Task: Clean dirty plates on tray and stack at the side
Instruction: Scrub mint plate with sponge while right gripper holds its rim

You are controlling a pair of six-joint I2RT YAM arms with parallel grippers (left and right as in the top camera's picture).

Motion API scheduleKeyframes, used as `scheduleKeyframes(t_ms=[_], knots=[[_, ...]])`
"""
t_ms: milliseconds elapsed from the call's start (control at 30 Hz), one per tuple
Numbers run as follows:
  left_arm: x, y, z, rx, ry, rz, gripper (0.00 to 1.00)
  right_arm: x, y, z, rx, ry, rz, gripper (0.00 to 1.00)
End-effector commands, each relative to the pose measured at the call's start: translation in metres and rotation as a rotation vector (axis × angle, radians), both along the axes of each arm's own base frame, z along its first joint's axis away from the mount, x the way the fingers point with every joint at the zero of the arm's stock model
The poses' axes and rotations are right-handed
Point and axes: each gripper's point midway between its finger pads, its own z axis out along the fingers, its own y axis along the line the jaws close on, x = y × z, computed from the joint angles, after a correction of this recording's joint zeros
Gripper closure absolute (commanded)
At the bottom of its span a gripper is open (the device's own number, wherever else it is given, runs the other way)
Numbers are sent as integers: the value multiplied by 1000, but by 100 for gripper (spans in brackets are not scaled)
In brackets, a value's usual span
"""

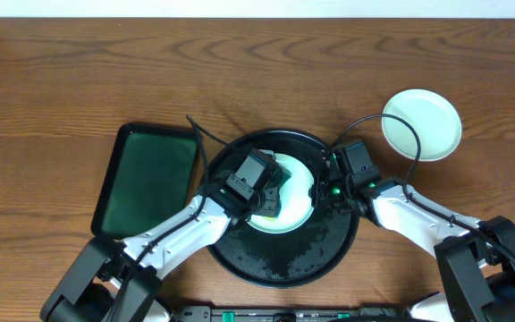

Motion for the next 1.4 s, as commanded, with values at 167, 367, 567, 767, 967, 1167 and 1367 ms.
scheduleKeyframes(t_ms=[167, 367, 567, 767, 967, 1167, 1367], knots=[[1, -5, 5, -36, 4, 52, 93, -35, -23, -41, -135, 112, 6, 95], [12, -37, 46, -265, -31, 150, 93, -35, -23, -41, -136, 112, 6, 96], [12, -12, 9, -82, -38, 222, 93, -37, -24, -41, -139, 120, 6, 96], [9, 34, -35, 189, -42, 289, 93, -38, -25, -42, -142, 125, 7, 96], [21, 87, -25, 489, -194, 308, 93, -41, -27, -43, -156, 140, 6, 97], [32, 126, 4, 697, -349, 392, 93, -43, -29, -44, -162, 149, 5, 98], [37, 121, 29, 621, -403, 427, 93, -43, -30, -44, -166, 149, -8, 99]])
